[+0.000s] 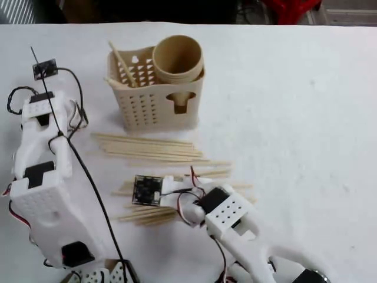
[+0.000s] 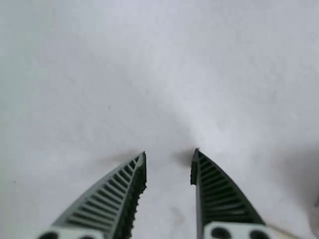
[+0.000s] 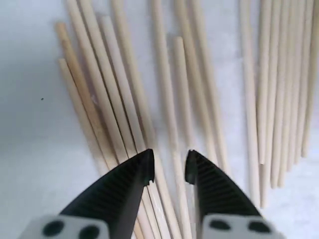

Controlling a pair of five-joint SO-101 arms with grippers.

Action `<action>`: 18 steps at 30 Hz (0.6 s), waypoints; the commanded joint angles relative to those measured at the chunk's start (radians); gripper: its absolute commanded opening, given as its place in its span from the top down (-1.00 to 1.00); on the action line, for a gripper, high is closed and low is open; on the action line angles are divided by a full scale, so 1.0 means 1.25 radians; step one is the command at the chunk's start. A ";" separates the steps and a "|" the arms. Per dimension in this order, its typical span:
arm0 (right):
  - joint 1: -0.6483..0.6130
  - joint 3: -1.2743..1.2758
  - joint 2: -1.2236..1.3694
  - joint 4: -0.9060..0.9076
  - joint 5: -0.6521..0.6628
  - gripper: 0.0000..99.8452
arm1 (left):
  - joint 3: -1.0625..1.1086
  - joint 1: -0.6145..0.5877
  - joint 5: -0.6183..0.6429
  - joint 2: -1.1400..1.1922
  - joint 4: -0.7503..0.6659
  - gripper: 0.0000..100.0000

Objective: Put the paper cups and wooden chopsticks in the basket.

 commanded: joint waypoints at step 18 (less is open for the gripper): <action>0.015 -0.216 0.316 0.035 0.049 0.78 | -0.002 -0.002 -0.004 -0.030 0.017 0.68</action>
